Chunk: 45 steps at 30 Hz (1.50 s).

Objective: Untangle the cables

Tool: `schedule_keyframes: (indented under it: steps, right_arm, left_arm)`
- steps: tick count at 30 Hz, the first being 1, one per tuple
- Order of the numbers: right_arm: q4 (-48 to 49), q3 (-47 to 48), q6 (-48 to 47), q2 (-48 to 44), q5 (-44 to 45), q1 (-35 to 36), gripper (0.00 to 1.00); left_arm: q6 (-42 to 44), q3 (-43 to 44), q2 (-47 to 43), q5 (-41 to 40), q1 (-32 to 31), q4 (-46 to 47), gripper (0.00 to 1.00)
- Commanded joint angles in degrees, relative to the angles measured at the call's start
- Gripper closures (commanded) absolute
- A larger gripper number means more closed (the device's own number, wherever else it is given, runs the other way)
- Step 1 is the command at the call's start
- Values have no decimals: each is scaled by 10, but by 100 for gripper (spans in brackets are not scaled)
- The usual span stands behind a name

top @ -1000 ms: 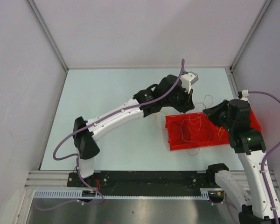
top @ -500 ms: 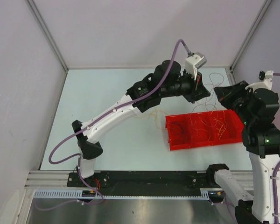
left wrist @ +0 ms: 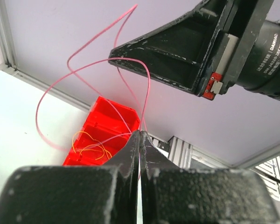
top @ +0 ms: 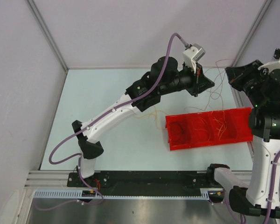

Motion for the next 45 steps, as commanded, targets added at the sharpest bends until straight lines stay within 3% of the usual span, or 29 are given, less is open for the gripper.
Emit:
schedule_keyframes:
  steps: [1,6,19,31,45]
  right_arm:
    - [13,-19,-18,-3,-40,-5,100]
    - [9,-89,-30,-32,-41,-9,100]
    - [-14,-168,-61,-50,-20,-15,100]
    - [41,-314,-39,-75,-54,-15,100]
    - [106,-417,-46,-55,-48,-15,100]
  left_arm:
    - [-2,-33,17,15,-2,50,100]
    - [-20,-71,27,25,-2,75,100]
    - [-45,-137,62,47,-2,107,100]
    - [-53,-278,55,28,-2,138,100]
    - [-46,-240,137,29,-2,128,100]
